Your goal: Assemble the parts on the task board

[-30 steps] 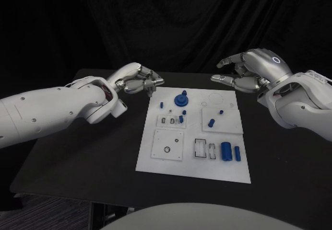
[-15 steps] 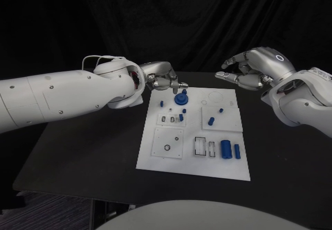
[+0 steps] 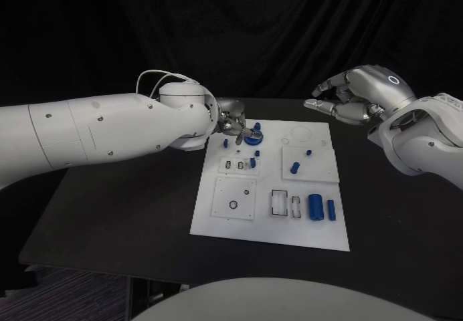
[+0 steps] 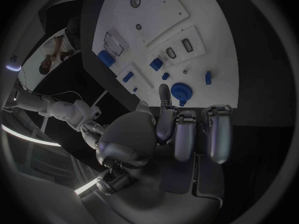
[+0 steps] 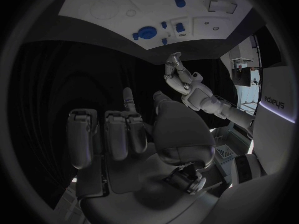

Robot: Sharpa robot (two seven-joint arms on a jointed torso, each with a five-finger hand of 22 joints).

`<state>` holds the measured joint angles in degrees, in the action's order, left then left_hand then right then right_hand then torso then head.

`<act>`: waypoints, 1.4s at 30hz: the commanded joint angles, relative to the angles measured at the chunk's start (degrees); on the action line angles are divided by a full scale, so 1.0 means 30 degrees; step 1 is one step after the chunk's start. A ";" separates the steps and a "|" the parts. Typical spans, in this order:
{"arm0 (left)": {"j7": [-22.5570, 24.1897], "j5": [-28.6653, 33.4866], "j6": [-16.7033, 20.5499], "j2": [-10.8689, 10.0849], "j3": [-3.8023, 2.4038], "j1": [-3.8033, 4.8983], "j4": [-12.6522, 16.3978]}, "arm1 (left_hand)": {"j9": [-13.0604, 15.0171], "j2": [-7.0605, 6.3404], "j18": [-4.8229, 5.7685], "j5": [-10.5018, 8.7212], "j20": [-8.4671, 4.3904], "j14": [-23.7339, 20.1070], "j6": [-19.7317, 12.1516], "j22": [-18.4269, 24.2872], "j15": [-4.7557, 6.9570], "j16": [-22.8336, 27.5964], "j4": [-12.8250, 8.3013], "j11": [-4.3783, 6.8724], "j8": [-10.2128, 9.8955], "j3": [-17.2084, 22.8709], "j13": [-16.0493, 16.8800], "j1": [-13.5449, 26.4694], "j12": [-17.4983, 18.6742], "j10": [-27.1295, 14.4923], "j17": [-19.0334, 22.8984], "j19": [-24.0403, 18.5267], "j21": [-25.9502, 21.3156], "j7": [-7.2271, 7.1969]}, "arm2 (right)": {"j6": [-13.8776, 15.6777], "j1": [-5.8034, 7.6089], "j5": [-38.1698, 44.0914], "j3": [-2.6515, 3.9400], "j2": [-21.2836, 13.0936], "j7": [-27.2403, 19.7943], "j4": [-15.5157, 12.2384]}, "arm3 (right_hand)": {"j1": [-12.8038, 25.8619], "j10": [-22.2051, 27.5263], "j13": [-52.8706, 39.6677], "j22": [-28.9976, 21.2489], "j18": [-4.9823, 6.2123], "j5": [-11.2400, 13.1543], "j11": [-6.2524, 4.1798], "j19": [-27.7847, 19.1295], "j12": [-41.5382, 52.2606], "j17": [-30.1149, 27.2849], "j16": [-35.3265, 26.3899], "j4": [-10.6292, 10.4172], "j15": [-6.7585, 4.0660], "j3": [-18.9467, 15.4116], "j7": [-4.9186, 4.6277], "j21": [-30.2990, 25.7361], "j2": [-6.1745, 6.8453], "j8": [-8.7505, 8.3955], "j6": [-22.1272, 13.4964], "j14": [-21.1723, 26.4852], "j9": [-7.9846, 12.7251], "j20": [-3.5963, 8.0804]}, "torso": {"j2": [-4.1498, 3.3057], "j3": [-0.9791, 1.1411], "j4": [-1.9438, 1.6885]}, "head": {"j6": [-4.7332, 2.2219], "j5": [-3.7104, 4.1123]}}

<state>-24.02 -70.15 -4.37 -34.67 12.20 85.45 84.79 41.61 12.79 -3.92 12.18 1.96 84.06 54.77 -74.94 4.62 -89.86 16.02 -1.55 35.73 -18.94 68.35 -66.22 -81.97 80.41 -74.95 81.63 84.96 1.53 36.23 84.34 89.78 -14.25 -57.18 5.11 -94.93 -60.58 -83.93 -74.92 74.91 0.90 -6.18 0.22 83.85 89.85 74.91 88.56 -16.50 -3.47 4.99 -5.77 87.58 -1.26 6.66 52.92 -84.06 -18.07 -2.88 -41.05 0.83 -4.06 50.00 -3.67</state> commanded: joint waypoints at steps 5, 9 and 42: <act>-0.1128 -0.0213 -0.0742 0.0400 -0.0017 0.0042 -0.0088 | 0.0282 -0.0104 0.0318 -0.0212 -0.0149 0.1981 -0.0044 -0.1261 0.0145 -0.0048 0.0093 0.1404 0.0002 0.0045 0.7216 -0.0026 -0.2678 0.3196 -0.5018 -0.0005 -0.0149 -0.0138 | 0.0357 -0.0031 0.0023 0.0015 -0.0179 0.0219 -0.0040 | -0.0263 -0.2024 -0.5026 0.4755 -0.0092 -0.0264 0.0128 0.1694 0.0052 0.4028 0.0066 0.0080 0.0115 0.0011 0.0007 0.0109 0.0008 0.0087 0.0176 -0.1778 0.0003 -0.0098 | -0.0040 0.0105 0.0027 | -0.0001 0.0117; -0.1192 -0.0213 -0.0853 0.0661 -0.0016 -0.0005 -0.0075 | 0.0351 -0.0098 0.0316 -0.0139 -0.0165 0.1981 -0.0039 -0.1252 0.0159 -0.0048 0.0011 0.1417 -0.0093 0.0123 0.7216 -0.0131 -0.2678 0.3196 -0.5018 -0.0003 -0.0169 -0.0159 | 0.0407 -0.0032 0.0024 0.0015 -0.0198 0.0211 0.0021 | -0.0397 -0.2024 -0.5026 0.4749 -0.0088 -0.0483 0.0129 0.1687 0.0052 0.4019 0.0064 0.0065 0.0116 0.0005 0.0006 0.0095 0.0004 0.0047 0.0205 -0.1776 0.0027 -0.0099 | -0.0060 0.0133 0.0045 | -0.0001 0.0019; -0.2212 -0.0213 -0.1040 0.1190 -0.0014 -0.1088 -0.0172 | 0.2088 -0.0220 0.0370 -0.0276 -0.0479 0.1981 0.0774 -0.1481 0.0484 -0.0048 -0.0107 0.1765 0.0120 0.0541 0.7216 -0.0106 -0.2678 0.3196 -0.5018 0.0287 -0.0184 -0.0543 | 0.1449 -0.0042 0.0026 0.0010 -0.0598 -0.0183 0.0223 | -0.0908 -0.2024 -0.5026 0.4718 -0.0065 -0.1496 0.0187 0.1647 0.0052 0.3919 0.0029 0.0063 0.0157 -0.0009 -0.0013 0.0022 0.0028 -0.0111 0.0330 -0.1755 0.0123 -0.0124 | -0.0127 0.0226 0.0022 | -0.0001 0.0371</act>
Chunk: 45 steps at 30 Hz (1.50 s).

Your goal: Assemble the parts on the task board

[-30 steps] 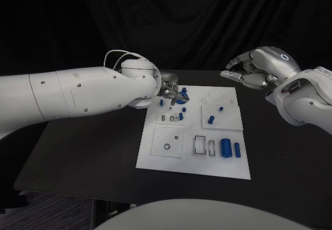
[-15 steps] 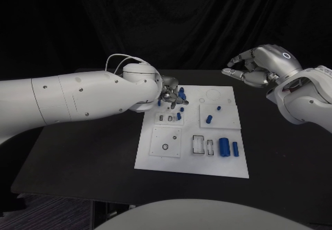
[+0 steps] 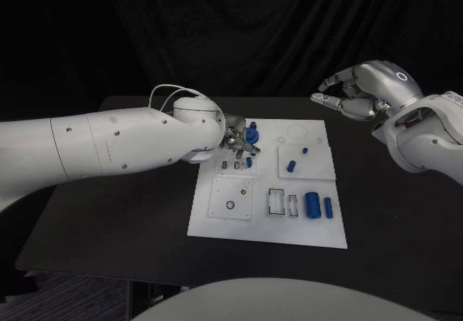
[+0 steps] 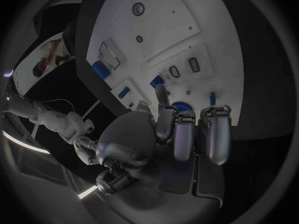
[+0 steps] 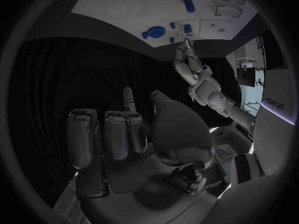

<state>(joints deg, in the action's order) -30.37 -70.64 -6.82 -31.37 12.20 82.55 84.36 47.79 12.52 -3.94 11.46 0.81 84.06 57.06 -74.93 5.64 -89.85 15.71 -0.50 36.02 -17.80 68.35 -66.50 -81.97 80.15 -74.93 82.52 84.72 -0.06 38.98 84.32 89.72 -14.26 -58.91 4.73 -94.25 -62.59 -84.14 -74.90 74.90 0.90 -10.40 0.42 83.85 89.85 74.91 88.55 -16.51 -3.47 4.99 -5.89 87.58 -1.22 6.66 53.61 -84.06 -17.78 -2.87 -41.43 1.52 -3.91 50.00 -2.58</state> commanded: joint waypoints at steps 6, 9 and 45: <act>0.0092 -0.0051 -0.0061 0.0184 -0.0015 -0.0319 -0.0118 | 0.0161 -0.0060 0.0375 0.0009 -0.0122 0.1980 -0.0071 -0.1472 0.0162 -0.0048 -0.0024 0.1428 -0.0089 0.0286 0.7217 -0.0064 -0.2675 0.3284 -0.5025 -0.0014 -0.0127 -0.0022 | 0.0529 -0.0037 0.0043 0.0014 -0.0002 -0.0099 -0.0010 | -0.0275 -0.1954 -0.5032 0.4719 -0.0063 -0.0132 0.0122 0.1644 0.0051 0.3898 0.0025 0.0073 0.0161 -0.0005 0.0024 0.0019 0.0021 -0.0122 0.0101 -0.1751 0.0034 -0.0128 | -0.0008 0.0000 0.0005 | 0.0000 -0.0005; 0.0222 -0.0051 0.0023 0.0223 -0.0014 -0.0391 -0.0203 | 0.0297 -0.0046 0.0363 0.0150 -0.0141 0.1980 -0.0156 -0.1422 0.0173 -0.0048 -0.0112 0.1432 -0.0255 0.0449 0.7217 -0.0199 -0.2675 0.3284 -0.5025 -0.0046 -0.0175 -0.0017 | 0.0526 -0.0038 0.0043 0.0014 -0.0001 -0.0104 -0.0004 | -0.0314 -0.1954 -0.5032 0.4717 -0.0061 -0.0172 0.0125 0.1641 0.0051 0.3904 0.0027 0.0083 0.0165 0.0001 0.0021 0.0013 0.0025 -0.0132 0.0102 -0.1753 0.0039 -0.0131 | -0.0003 0.0008 0.0010 | 0.0000 0.0037; 0.0807 -0.0051 -0.0334 0.0759 -0.0013 -0.0807 -0.0998 | 0.0319 -0.0017 0.0345 0.0419 -0.0103 0.1980 -0.0212 -0.1354 0.0107 -0.0048 -0.0305 0.1345 -0.1219 0.0948 0.7217 -0.0504 -0.2675 0.3284 -0.5025 -0.0104 -0.0286 0.0099 | 0.0243 -0.0045 0.0045 0.0013 0.0083 0.0029 0.0119 | -0.0370 -0.1954 -0.5032 0.4701 -0.0050 -0.0233 0.0135 0.1621 0.0051 0.3849 0.0006 0.0085 0.0172 0.0005 0.0015 -0.0026 0.0031 -0.0152 0.0102 -0.1741 0.0050 -0.0136 | -0.0002 0.0048 0.0003 | 0.0000 0.0332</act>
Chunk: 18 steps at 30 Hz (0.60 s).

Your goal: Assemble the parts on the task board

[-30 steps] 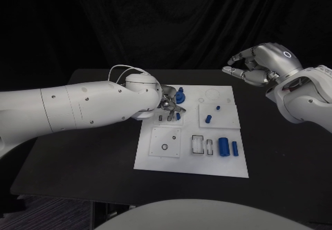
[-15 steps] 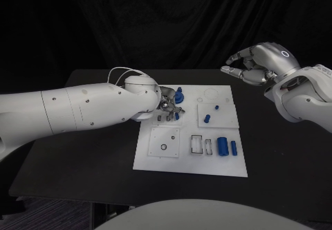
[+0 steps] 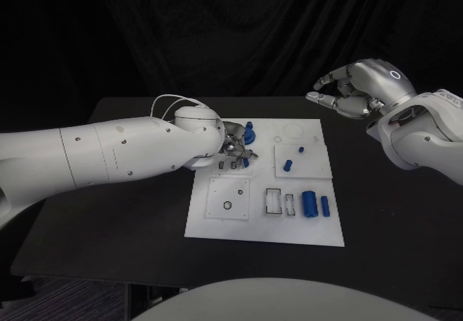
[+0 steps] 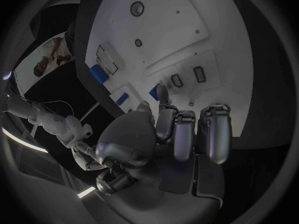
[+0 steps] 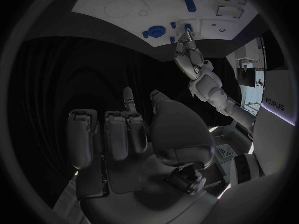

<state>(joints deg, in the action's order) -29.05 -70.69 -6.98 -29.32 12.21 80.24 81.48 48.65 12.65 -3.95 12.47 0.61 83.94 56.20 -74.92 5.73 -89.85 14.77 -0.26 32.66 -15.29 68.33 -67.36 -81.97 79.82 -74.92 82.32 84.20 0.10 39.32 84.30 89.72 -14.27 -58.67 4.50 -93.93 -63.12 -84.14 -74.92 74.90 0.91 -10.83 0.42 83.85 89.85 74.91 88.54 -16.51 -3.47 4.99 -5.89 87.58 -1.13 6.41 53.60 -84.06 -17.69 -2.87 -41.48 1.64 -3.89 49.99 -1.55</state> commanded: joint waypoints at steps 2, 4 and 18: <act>0.0369 -0.0035 -0.0326 0.0111 -0.0015 -0.0046 -0.0093 | 0.0031 -0.0057 0.0347 0.0080 -0.0038 0.2021 0.0076 -0.1357 0.0078 -0.0049 0.0008 0.1263 -0.0099 0.0109 0.7222 -0.0216 -0.2675 0.3394 -0.5027 -0.0036 -0.0112 0.0047 | 0.0132 -0.0039 0.0047 0.0015 0.0017 0.0095 0.0010 | -0.0191 -0.1955 -0.5026 0.4701 -0.0052 -0.0089 0.0135 0.1620 0.0051 0.3850 0.0008 0.0085 0.0172 0.0005 0.0015 -0.0026 0.0000 -0.0072 0.0102 -0.1741 0.0018 -0.0137 | 0.0018 0.0013 0.0006 | 0.0002 -0.0025; 0.0359 -0.0035 -0.0346 0.0142 -0.0015 -0.0053 -0.0138 | 0.0045 -0.0056 0.0346 0.0107 -0.0034 0.2021 0.0100 -0.1356 0.0076 -0.0049 -0.0026 0.1263 -0.0151 0.0162 0.7222 -0.0258 -0.2675 0.3394 -0.5027 -0.0037 -0.0118 0.0048 | 0.0125 -0.0039 0.0047 0.0015 0.0031 0.0087 0.0006 | -0.0222 -0.1955 -0.5026 0.4701 -0.0051 -0.0112 0.0144 0.1620 0.0051 0.3816 -0.0006 0.0083 0.0177 0.0010 0.0013 -0.0028 -0.0005 -0.0081 0.0109 -0.1734 0.0023 -0.0141 | 0.0014 0.0016 0.0009 | 0.0002 -0.0036; 0.0429 -0.0035 -0.0429 0.0267 -0.0015 -0.0112 -0.0286 | 0.0111 -0.0088 0.0333 0.0171 -0.0023 0.2021 0.0163 -0.1319 0.0068 -0.0049 -0.0195 0.1256 -0.0378 0.0380 0.7222 -0.0450 -0.2675 0.3394 -0.5027 -0.0069 -0.0164 0.0053 | 0.0038 -0.0042 0.0047 0.0015 0.0124 0.0053 0.0050 | -0.0260 -0.1955 -0.5026 0.4688 -0.0042 -0.0133 0.0152 0.1604 0.0051 0.3797 -0.0014 0.0088 0.0183 0.0018 0.0014 -0.0058 -0.0011 -0.0084 0.0124 -0.1730 0.0026 -0.0145 | 0.0001 0.0008 -0.0011 | 0.0002 0.0022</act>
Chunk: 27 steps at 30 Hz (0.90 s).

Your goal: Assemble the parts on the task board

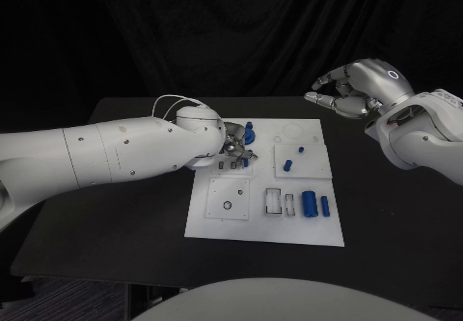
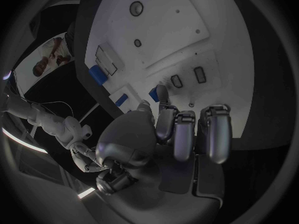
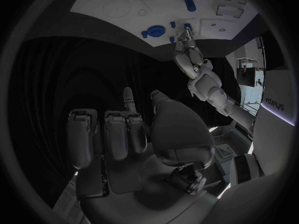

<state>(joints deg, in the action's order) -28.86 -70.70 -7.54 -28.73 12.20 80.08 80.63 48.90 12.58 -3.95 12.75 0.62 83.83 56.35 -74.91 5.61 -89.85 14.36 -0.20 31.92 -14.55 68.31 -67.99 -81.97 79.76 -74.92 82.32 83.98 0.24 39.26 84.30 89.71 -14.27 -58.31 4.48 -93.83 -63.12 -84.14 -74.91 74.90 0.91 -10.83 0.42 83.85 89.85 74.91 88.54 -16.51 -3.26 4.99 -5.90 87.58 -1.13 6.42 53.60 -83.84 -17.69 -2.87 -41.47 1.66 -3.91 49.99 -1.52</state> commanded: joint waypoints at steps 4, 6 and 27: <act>0.0387 -0.0032 -0.0312 0.0095 -0.0014 -0.0075 -0.0028 | 0.0078 -0.0097 0.0330 0.0209 -0.0016 0.2057 0.0142 -0.1316 0.0101 -0.0049 -0.0182 0.1232 -0.0298 0.0301 0.7229 -0.0369 -0.2675 0.3413 -0.5028 -0.0077 -0.0112 0.0014 | 0.0027 -0.0041 0.0048 0.0015 0.0008 0.0052 0.0028 | -0.0285 -0.1954 -0.5029 0.4688 -0.0041 -0.0144 0.0155 0.1603 0.0051 0.3790 -0.0017 0.0100 0.0114 0.0023 0.0015 -0.0059 -0.0010 -0.0085 0.0131 -0.1801 0.0028 -0.0145 | -0.0013 -0.0009 -0.0001 | 0.0002 0.0018; 0.0381 -0.0032 -0.0376 0.0112 -0.0014 -0.0083 -0.0044 | 0.0136 -0.0140 0.0332 0.0432 -0.0009 0.2057 0.0175 -0.1332 0.0096 -0.0049 -0.0287 0.1225 -0.0454 0.0455 0.7229 -0.0469 -0.2675 0.3413 -0.5028 -0.0072 -0.0120 0.0016 | -0.0003 -0.0041 0.0048 0.0015 0.0006 -0.0004 0.0038 | -0.0345 -0.1954 -0.5029 0.4686 -0.0039 -0.0162 0.0162 0.1600 0.0051 0.3787 -0.0018 0.0120 0.0119 0.0034 0.0013 -0.0065 -0.0004 -0.0090 0.0144 -0.1800 0.0032 -0.0150 | -0.0008 -0.0002 -0.0004 | 0.0002 0.0038; 0.0505 -0.0032 -0.0735 0.0289 -0.0014 -0.0128 -0.0288 | 0.0412 -0.0333 0.0299 0.1117 0.0010 0.2057 0.0229 -0.1256 0.0077 -0.0049 -0.0731 0.1219 -0.1079 0.1199 0.7229 -0.0876 -0.2675 0.3413 -0.5028 -0.0163 -0.0244 0.0017 | -0.0120 -0.0043 0.0048 0.0015 -0.0019 -0.0124 0.0086 | -0.0866 -0.1954 -0.5029 0.4672 -0.0029 -0.0328 0.0150 0.1582 0.0051 0.3734 -0.0039 0.0289 0.0120 0.0066 0.0010 -0.0098 0.0191 -0.0149 0.0231 -0.1788 0.0070 -0.0167 | -0.0012 0.0005 -0.0001 | 0.0002 0.0075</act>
<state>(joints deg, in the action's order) -28.46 -70.71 -8.80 -28.01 12.20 79.81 79.76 50.08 11.67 -3.95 15.92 0.62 84.06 56.82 -74.91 5.61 -89.85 12.08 -0.22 28.89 -11.29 68.18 -70.09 -81.98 79.76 -74.91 82.32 83.55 0.30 38.96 84.29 89.71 -14.27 -58.31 4.15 -93.58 -65.38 -83.92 -74.90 74.94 0.91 -11.51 0.63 84.05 89.85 74.91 88.54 -16.03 -3.26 5.14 -5.90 87.58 -0.52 6.16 54.02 -83.84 -17.53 -3.07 -41.51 1.67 -3.93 49.99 -1.32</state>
